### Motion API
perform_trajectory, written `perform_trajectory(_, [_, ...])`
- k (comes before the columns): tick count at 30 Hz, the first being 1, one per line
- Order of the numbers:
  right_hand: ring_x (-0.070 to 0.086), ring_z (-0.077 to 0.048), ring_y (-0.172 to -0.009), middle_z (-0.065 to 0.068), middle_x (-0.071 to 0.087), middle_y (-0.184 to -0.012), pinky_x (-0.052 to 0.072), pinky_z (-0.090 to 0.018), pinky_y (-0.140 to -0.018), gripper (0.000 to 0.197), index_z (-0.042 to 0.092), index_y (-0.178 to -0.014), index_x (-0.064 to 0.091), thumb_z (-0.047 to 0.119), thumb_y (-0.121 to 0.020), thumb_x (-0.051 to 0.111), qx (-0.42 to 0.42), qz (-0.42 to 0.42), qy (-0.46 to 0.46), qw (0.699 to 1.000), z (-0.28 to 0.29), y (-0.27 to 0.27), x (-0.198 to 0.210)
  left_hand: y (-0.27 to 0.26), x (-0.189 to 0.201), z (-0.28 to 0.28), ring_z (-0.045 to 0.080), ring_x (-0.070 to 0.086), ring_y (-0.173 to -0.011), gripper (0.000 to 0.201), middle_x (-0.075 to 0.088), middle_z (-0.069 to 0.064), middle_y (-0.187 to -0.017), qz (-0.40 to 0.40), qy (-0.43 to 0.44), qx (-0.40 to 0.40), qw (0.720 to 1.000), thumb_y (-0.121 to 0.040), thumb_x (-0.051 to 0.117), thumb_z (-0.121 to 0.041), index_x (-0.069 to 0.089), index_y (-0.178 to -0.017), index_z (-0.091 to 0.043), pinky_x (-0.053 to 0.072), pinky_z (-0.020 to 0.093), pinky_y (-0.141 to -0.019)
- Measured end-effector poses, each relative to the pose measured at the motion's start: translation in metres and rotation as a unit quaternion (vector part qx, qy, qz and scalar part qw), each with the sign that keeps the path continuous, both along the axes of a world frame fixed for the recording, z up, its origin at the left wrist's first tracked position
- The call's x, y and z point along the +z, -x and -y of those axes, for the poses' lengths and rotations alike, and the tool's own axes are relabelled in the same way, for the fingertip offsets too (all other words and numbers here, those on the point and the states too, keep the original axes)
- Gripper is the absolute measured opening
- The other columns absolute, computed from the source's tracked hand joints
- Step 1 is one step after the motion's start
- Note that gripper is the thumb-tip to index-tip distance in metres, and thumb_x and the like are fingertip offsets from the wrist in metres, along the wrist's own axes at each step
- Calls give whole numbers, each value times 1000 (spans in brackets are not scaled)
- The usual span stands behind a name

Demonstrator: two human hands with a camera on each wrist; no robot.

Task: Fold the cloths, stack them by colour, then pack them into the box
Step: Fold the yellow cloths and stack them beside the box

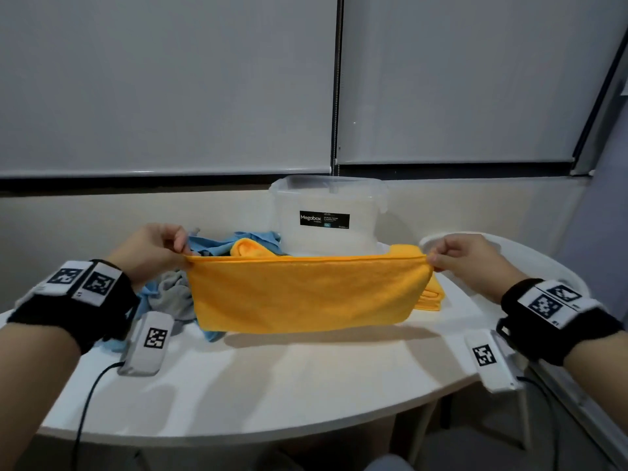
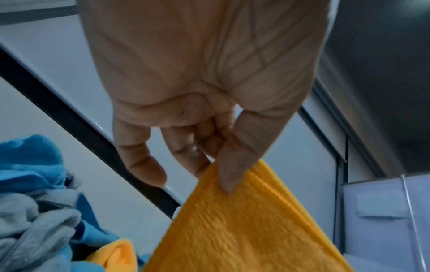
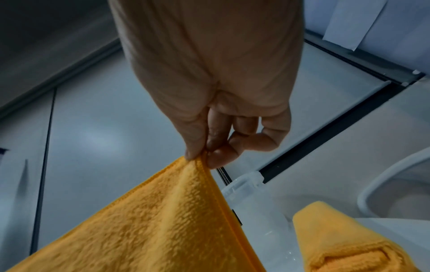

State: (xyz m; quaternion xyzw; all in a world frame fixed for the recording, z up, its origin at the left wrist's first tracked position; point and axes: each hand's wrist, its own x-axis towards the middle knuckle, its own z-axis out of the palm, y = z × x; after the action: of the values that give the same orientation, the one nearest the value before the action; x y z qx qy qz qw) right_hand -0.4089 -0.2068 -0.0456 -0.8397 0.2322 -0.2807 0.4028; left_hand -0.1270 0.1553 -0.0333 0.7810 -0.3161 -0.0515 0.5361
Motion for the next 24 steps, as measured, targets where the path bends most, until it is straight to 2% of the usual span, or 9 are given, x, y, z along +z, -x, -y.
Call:
perform_trajectory(2, [56, 1, -51, -11, 62, -69, 40, -7, -48, 17, 5, -74, 57, -4, -87, 60, 22, 1, -5, 1000, -4, 13, 8, 10, 10, -11, 6, 50, -44, 33, 56, 4, -55, -34, 6, -67, 997, -61, 69, 16, 48, -60, -10, 42, 11, -43])
perform_trajectory(4, [57, -1, -52, -14, 64, -69, 40, -14, -50, 17, 8, -76, 54, -3, -87, 61, 35, 4, -9, 999, -2, 22, 15, 17, 20, -19, 8, 51, -46, 28, 58, 3, -57, -79, 24, -114, 990, -40, 77, -7, 58, -56, -18, 42, 13, -42])
perform_trajectory(6, [59, -3, -55, -13, 68, -70, 40, -22, -55, 14, 11, -81, 56, 0, -87, 62, 31, -1, 2, 1000, 3, 24, 19, 15, 26, -24, 12, 53, -48, 33, 59, 4, -60, -108, 29, -138, 984, -32, 82, -13, 62, -58, -20, 45, 16, -43])
perform_trajectory(9, [57, 0, -52, -10, 66, -69, 43, -14, -51, 10, 11, -86, 62, 1, -88, 63, 17, -26, 17, 999, 11, 17, 13, 1, 20, -25, 15, 54, -51, 44, 57, 8, -62, -163, 2, -153, 975, -36, 91, -16, 63, -70, -14, 48, 21, -46])
perform_trajectory(12, [57, -10, -53, -5, 63, -62, 48, -28, -56, 19, 17, -72, 64, 3, -85, 66, 1, -140, 89, 986, 16, -8, -15, -16, -16, -19, 17, 50, -55, 35, 53, 10, -66, -211, -90, -109, 967, -55, 88, -8, 61, -77, -11, 42, 25, -49])
perform_trajectory(16, [60, -14, -55, -4, 61, -57, 39, -23, -51, 23, 17, -70, 57, 5, -90, 56, -4, -238, 99, 966, 14, -47, -63, -27, -78, 1, 18, 38, -46, 16, 50, 12, -58, -153, -254, -29, 955, -77, 76, -6, 61, -78, -4, 30, 24, -46])
perform_trajectory(19, [68, -17, -63, -9, 69, -67, 55, -33, -60, 17, 13, -77, 58, 5, -91, 52, -38, -250, 84, 964, 10, -67, -81, -32, -103, 22, 18, 39, -42, 13, 60, 11, -60, -75, -279, 67, 955, -77, 77, -8, 65, -76, -4, 33, 23, -43])
perform_trajectory(22, [70, -24, -69, -18, 69, -85, 59, -44, -70, 15, 7, -84, 60, 3, -94, 48, -63, -227, 67, 970, 11, -79, -89, -28, -106, 39, 20, 55, -58, 11, 68, 12, -77, 4, -301, 129, 945, -78, 75, -11, 64, -79, -8, 46, 27, -50])
perform_trajectory(24, [67, -30, -85, -21, 64, -105, 57, -43, -73, 16, 7, -106, 60, 8, -95, 49, -66, -243, 102, 962, 8, -83, -90, -25, -103, 45, 21, 59, -71, 11, 67, 7, -82, 49, -360, 128, 923, -78, 72, -13, 63, -84, -12, 49, 28, -56])
